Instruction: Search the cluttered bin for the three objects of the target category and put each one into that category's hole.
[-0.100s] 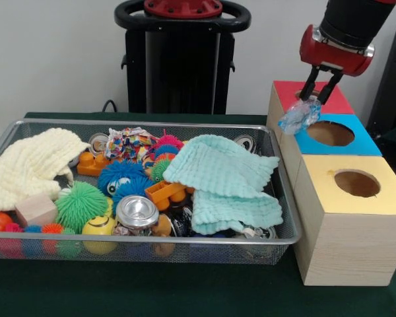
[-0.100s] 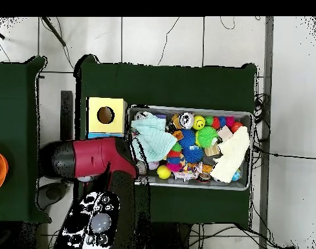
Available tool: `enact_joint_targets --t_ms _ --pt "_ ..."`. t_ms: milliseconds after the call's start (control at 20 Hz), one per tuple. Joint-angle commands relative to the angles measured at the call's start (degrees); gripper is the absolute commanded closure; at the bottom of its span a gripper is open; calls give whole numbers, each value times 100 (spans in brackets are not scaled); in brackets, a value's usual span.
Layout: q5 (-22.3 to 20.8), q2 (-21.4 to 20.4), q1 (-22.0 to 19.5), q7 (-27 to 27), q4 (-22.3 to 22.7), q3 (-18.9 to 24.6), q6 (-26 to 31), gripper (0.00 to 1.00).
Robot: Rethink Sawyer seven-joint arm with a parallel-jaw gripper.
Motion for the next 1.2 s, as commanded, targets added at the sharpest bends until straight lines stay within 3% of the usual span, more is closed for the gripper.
enact_joint_targets --t_ms 50,600,1200 --pt "218 211 42 1525 -192 -50 90 100" --pt "374 248 100 1617 -533 -132 509 100" --pt "633 298 138 1690 -507 -175 340 100"
